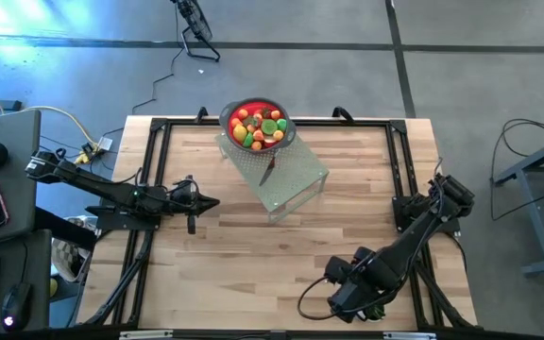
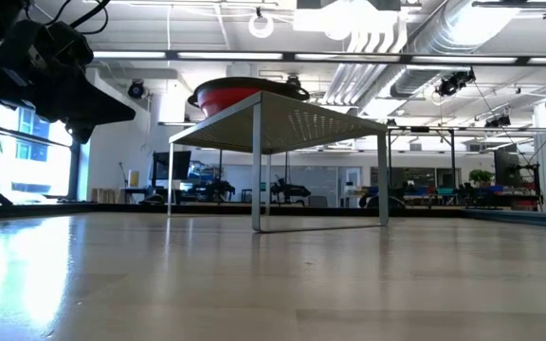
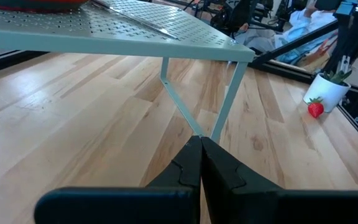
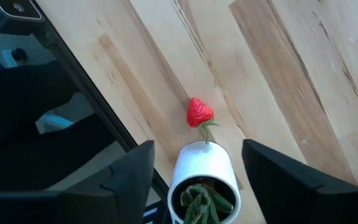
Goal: Pick & Place Fruit
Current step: Put the strawberry into the red strainer on the shelf
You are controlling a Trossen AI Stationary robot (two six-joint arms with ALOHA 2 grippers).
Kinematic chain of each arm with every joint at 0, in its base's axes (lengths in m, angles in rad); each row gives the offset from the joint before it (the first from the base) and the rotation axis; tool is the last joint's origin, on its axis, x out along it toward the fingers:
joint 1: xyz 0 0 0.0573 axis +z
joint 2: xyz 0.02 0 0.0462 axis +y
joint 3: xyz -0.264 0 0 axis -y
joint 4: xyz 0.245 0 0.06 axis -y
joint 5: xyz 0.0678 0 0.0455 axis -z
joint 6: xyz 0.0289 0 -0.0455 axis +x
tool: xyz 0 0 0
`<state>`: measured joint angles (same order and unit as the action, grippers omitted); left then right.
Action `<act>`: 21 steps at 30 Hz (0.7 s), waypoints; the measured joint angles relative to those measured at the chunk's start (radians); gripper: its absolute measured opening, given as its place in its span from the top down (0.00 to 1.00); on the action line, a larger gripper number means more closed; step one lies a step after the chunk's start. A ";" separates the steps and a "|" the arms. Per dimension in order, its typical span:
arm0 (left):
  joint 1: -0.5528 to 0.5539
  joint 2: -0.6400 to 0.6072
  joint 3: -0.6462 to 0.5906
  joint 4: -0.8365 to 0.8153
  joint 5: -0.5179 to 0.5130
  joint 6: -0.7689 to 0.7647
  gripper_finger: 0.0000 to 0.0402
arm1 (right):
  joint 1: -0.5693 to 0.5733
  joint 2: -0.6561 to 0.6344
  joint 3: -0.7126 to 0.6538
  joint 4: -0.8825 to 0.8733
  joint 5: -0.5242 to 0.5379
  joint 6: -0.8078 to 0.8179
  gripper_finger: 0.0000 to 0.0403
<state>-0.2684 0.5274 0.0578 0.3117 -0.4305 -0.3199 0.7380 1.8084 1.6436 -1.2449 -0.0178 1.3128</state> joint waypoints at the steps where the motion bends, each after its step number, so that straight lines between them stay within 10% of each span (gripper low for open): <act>1: 0.000 0.000 0.000 0.000 0.000 0.000 1.00 | 0.000 0.000 0.000 0.000 0.004 0.000 0.41; 21: 0.000 0.000 0.000 -0.001 0.000 0.000 1.00 | 0.000 0.000 -0.001 0.008 0.053 -0.005 0.36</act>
<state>-0.2684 0.5274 0.0578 0.3111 -0.4309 -0.3202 0.7376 1.8080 1.6424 -1.2373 0.0350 1.3075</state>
